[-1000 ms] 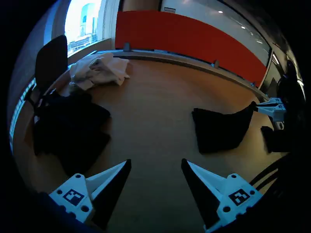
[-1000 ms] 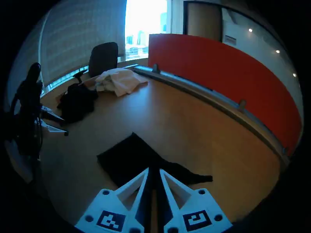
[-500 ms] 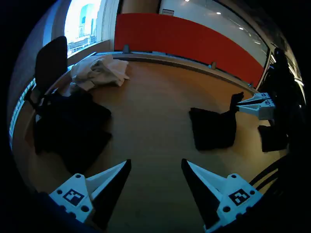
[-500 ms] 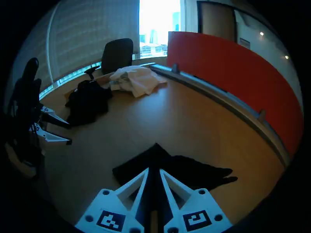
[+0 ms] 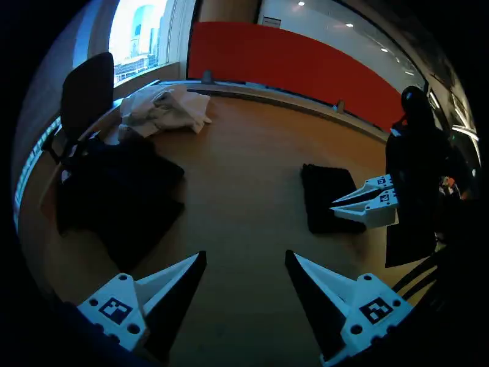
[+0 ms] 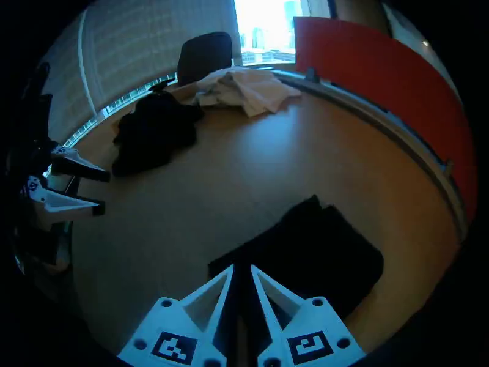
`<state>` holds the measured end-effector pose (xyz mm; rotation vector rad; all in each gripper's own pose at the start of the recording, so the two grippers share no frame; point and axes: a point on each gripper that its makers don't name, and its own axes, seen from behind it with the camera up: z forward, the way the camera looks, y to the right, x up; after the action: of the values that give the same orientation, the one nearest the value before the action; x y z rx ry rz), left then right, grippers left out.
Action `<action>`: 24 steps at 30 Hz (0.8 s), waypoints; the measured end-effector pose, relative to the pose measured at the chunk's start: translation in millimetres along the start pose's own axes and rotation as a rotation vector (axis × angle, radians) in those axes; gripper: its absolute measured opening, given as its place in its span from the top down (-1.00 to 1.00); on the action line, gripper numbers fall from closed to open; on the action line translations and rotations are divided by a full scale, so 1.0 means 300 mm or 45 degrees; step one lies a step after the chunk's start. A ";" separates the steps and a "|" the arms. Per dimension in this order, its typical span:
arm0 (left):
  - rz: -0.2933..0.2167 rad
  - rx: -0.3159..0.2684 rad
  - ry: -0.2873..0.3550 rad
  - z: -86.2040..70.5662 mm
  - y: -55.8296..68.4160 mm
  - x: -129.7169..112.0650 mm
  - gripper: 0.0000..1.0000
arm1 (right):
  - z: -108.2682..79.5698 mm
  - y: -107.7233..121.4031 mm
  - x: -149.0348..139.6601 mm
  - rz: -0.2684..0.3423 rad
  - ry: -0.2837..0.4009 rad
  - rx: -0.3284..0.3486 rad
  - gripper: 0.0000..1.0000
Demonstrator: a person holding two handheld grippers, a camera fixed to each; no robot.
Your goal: Fold towel
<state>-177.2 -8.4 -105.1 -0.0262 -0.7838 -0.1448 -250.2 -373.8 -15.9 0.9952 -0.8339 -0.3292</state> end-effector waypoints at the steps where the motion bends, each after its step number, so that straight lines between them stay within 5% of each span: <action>1: -0.004 0.002 -0.001 -0.001 -0.004 -0.004 -0.91 | 0.006 -0.003 -0.004 -0.002 -0.006 0.001 0.90; 9: -0.014 0.007 -0.002 -0.007 -0.022 -0.013 -0.91 | 0.002 -0.004 0.007 0.001 0.000 -0.001 0.85; 18: -0.012 0.006 0.002 -0.006 -0.015 -0.005 -0.91 | -0.022 0.001 0.017 -0.009 0.017 -0.005 -0.40; 24: -0.009 0.006 0.002 -0.004 -0.009 -0.002 -0.91 | -0.038 0.003 0.015 -0.021 0.024 -0.012 -0.50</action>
<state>-177.2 -11.2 -106.3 -0.0191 -0.7825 -0.1496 -238.9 -369.0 -16.1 0.9953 -0.8065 -0.3370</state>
